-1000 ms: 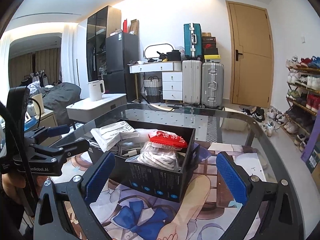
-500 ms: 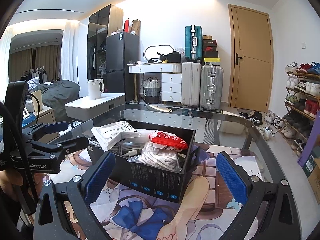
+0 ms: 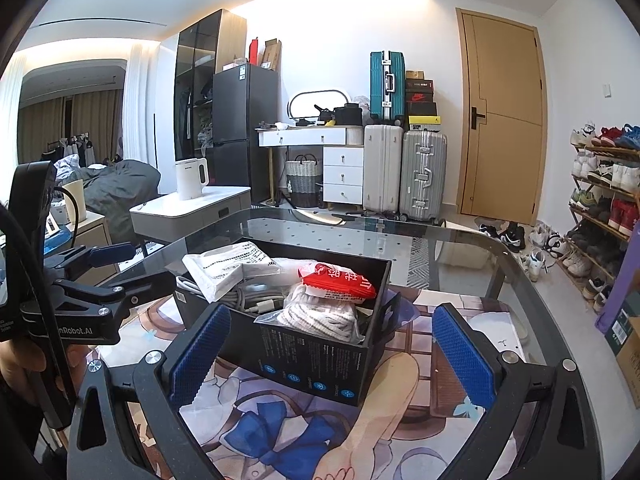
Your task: Organize soft objects
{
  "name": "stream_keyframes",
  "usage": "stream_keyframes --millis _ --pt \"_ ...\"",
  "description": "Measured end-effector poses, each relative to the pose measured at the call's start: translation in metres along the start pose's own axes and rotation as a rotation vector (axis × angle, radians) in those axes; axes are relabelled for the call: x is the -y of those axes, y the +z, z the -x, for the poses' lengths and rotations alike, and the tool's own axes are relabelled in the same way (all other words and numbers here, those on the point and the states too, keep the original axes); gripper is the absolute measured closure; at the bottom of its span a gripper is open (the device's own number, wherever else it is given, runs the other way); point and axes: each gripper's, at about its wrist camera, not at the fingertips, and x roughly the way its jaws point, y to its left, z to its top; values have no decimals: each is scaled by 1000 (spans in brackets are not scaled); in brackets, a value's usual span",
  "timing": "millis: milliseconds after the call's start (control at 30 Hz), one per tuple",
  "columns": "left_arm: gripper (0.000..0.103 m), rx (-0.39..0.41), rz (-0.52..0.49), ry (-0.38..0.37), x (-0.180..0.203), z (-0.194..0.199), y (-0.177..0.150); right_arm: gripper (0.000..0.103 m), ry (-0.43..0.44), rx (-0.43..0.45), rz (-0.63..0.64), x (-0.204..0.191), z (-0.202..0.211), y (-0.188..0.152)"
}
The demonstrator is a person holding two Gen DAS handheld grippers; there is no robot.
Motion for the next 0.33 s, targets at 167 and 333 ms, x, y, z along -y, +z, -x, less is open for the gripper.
stream_keyframes --millis 167,333 --pt "0 8 2 1 -1 3 1 0 4 -5 7 -1 0 -1" --pt "0 14 11 3 -2 4 1 0 7 -11 18 -4 -1 -1"
